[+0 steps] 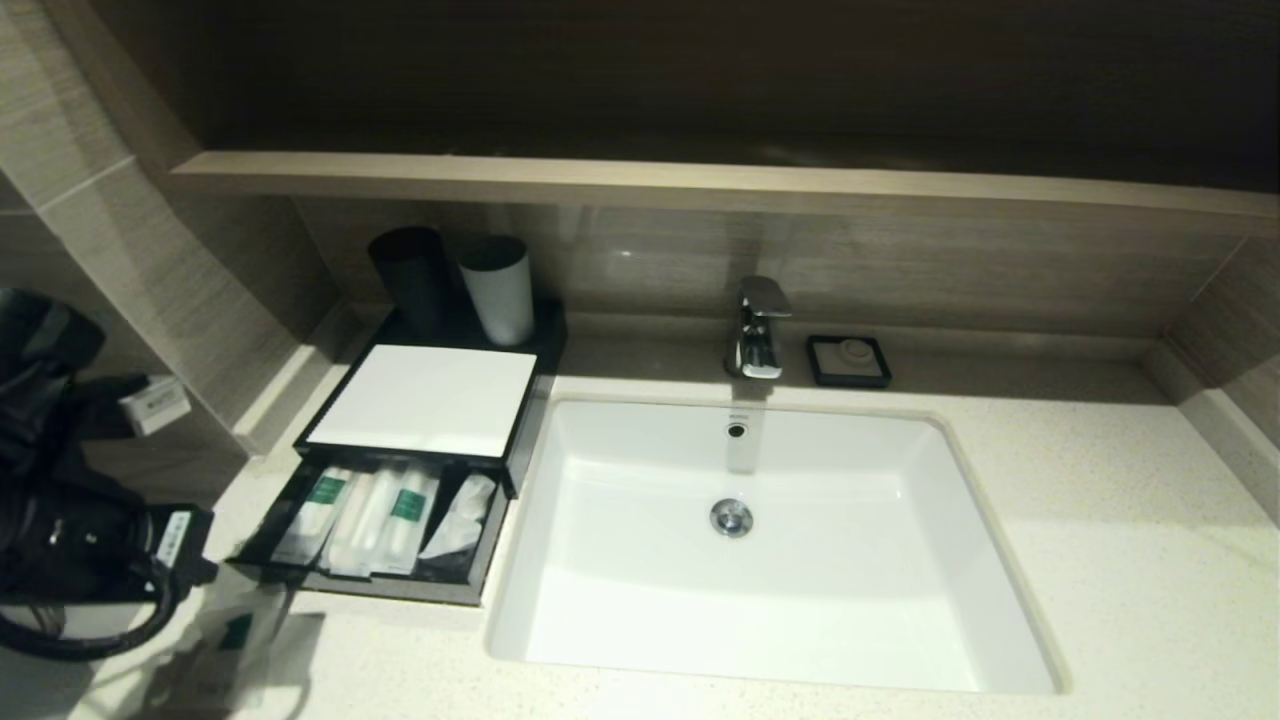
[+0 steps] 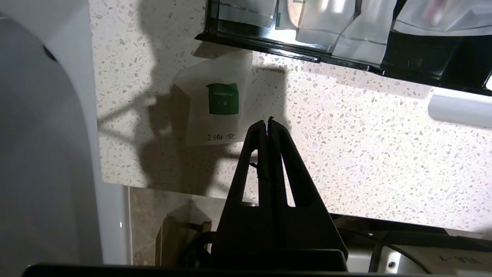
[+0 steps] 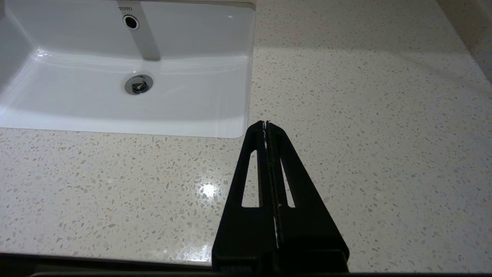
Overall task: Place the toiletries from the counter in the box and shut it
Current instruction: Pick up the bathroom toiletry
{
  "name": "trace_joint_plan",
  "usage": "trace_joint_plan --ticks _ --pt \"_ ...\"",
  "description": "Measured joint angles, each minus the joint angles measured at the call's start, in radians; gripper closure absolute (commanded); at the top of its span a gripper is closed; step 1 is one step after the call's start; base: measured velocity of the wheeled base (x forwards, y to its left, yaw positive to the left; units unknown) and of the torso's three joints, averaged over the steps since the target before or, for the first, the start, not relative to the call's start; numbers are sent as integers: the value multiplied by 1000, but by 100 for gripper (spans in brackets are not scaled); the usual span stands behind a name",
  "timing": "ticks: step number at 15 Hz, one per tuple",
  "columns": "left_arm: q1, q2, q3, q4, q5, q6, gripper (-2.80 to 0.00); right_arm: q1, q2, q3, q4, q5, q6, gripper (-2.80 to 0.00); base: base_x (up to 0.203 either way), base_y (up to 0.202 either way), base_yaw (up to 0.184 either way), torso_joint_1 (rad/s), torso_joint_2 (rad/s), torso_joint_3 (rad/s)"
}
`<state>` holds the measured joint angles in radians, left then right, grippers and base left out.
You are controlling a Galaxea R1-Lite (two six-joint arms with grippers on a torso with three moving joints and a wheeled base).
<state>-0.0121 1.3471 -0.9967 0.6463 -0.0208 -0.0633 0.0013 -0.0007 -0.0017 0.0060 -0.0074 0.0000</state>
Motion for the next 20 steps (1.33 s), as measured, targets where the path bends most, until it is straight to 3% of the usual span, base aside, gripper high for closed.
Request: trace_joint_plan --ticks 5,12,20 --pt "26 -15 96 -102 -48 25 0 0 0 0 0 0 0 0 0 0 0 0 0 0" --pt "27 -19 99 -99 -59 20 0 0 0 0 0 0 0 0 0 0 0 0 0 0" --pt "30 -71 235 -109 -51 23 0 0 0 0 0 0 0 0 0 0 0 0 0 0"
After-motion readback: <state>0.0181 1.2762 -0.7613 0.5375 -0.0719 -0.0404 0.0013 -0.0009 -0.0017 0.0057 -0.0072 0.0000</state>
